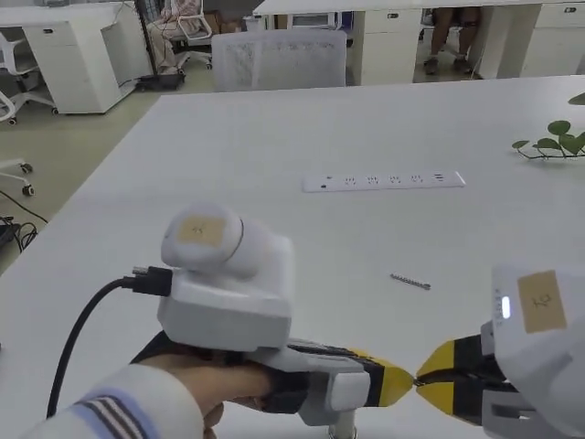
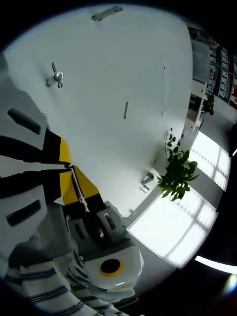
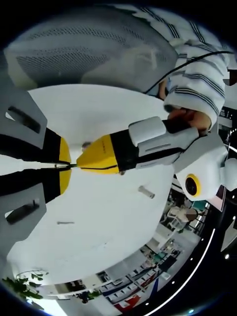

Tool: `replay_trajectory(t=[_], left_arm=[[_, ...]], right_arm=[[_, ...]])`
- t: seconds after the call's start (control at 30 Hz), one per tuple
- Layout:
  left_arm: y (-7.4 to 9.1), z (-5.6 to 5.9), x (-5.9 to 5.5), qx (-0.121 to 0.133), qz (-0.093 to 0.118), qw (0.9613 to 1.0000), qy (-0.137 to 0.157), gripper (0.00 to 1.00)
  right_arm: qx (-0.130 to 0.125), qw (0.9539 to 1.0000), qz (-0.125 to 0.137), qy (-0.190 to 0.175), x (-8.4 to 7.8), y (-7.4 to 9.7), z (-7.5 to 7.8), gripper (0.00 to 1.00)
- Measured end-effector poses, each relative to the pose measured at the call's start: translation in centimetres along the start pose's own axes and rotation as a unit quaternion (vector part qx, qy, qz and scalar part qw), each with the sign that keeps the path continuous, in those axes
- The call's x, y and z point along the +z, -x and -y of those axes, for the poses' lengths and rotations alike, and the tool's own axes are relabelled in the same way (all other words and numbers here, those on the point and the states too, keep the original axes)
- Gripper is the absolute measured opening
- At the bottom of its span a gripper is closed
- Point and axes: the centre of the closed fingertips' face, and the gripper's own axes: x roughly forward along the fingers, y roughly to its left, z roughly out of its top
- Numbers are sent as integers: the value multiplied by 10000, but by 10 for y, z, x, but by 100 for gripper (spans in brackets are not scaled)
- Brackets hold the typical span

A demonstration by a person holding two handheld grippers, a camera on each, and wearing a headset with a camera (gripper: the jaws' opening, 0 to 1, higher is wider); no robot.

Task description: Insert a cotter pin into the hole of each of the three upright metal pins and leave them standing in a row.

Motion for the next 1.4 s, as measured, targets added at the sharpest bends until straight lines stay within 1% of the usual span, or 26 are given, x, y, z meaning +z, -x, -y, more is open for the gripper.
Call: replay_trajectory(t=[0.03, 0.07, 0.1, 0.17, 0.27, 0.5, 0.6, 0.73, 0.77, 0.83, 1.1, 1.2, 1.27, 1.33, 1.4], left_arm=[[0, 0, 0, 4, 3, 10000, 17, 1], [0, -1, 1, 22, 29, 9999, 109, 1], [0, 0, 0, 31, 11, 9993, 366, 1], [0, -2, 1, 17, 0, 9981, 619, 1], [1, -2, 0, 24, -11, 9980, 630, 1], [3, -1, 0, 81, -23, 9991, 414, 0], [3, -1, -1, 74, -31, 9992, 402, 0], [3, 1, 0, 53, -34, 9996, 292, 0], [3, 1, 0, 52, -22, 9995, 301, 0], [3, 1, 0, 44, -19, 9994, 343, 0], [4, 2, 0, 38, -34, 9997, 240, 0], [5, 3, 0, 30, -19, 9997, 225, 0], [5, 3, 0, 16, -17, 9998, 217, 0], [6, 3, 0, 19, -16, 9998, 203, 0], [6, 4, 0, 9, -23, 9998, 178, 0]], right_arm=[[0, 10000, 3, 12, 0, 0, 0, 3], [-10, 10000, 3, 17, 1, 0, 0, 3], [-9, 10000, 0, 21, 0, 0, 1, 3], [0, 10000, 6, 3, 1, 0, 1, 3], [0, 10000, 20, 7, 1, 0, 0, 3], [17, 10000, 51, 10, 3, -1, -1, 3], [26, 10000, 54, 53, 3, 0, -1, 3], [41, 9999, 89, -70, 3, 1, -1, 3], [29, 9999, 106, -116, 3, 1, -1, 3], [27, 9999, 117, -96, 3, 1, -1, 3], [45, 9999, 146, -50, 3, 2, -2, 4], [45, 9999, 128, 22, 2, 2, -3, 4], [41, 9999, 126, 67, 2, 2, -3, 6], [30, 9999, 130, 67, 1, 2, -3, 10], [37, 9999, 160, 45, 2, 3, -3, 10]])
